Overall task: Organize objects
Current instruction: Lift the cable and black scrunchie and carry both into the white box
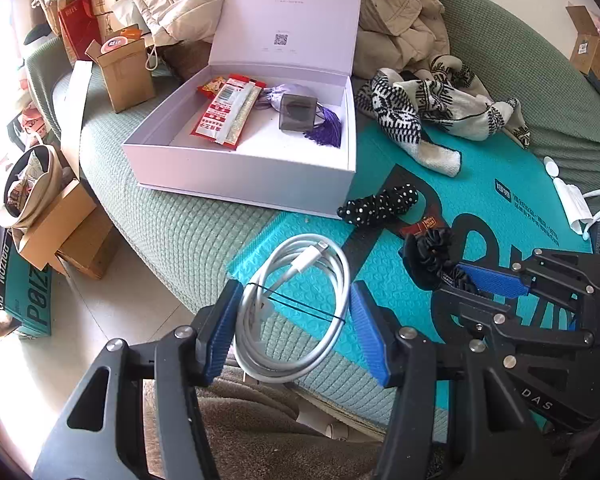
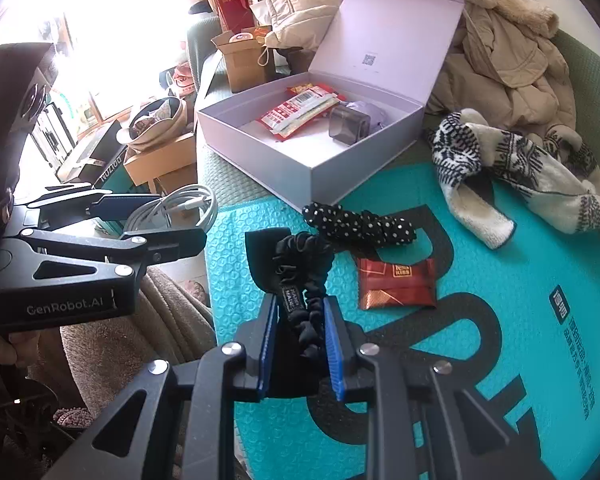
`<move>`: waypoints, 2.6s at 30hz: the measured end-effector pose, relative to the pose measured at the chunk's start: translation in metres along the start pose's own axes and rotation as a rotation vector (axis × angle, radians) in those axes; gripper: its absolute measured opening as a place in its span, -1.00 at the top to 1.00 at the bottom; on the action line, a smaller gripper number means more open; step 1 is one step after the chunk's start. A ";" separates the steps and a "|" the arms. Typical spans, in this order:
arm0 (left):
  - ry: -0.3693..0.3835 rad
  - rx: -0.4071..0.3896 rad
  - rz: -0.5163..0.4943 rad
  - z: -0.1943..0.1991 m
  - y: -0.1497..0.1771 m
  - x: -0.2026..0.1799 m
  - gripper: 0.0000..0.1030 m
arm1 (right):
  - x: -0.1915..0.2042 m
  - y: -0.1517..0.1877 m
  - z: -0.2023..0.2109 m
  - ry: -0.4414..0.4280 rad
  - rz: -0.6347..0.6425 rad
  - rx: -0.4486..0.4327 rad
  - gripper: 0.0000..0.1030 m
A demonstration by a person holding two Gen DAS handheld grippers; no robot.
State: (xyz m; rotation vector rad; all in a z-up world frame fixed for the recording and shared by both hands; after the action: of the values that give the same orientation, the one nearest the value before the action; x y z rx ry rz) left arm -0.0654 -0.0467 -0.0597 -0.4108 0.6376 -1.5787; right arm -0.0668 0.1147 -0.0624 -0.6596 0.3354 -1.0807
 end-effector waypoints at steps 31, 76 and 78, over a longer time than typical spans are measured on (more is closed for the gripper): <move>-0.028 -0.082 -0.018 0.011 -0.090 0.049 -0.03 | 0.015 -0.083 -0.018 -0.092 0.055 -0.070 0.56; -0.025 -0.056 -0.082 -0.115 -0.204 0.075 -0.03 | -0.057 -0.174 -0.095 -0.020 0.057 -0.121 0.56; -0.024 -0.050 -0.084 -0.125 -0.208 0.077 -0.03 | -0.059 -0.176 -0.101 -0.016 0.056 -0.117 0.56</move>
State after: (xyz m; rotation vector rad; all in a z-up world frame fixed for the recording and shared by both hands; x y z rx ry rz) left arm -0.3133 -0.0988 -0.0368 -0.4985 0.6491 -1.6371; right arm -0.2727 0.0799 -0.0299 -0.7582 0.4037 -1.0072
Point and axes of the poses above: each gripper's, at about its wrist camera, not at the fingertips, and z roughly against the way its jaws point, x to its left, y to its underside, the point moved 2 cm from there along -z, roughly the way its jaws point, and after that the axes turned 5 degrees about -x, right-handed, at the moved point
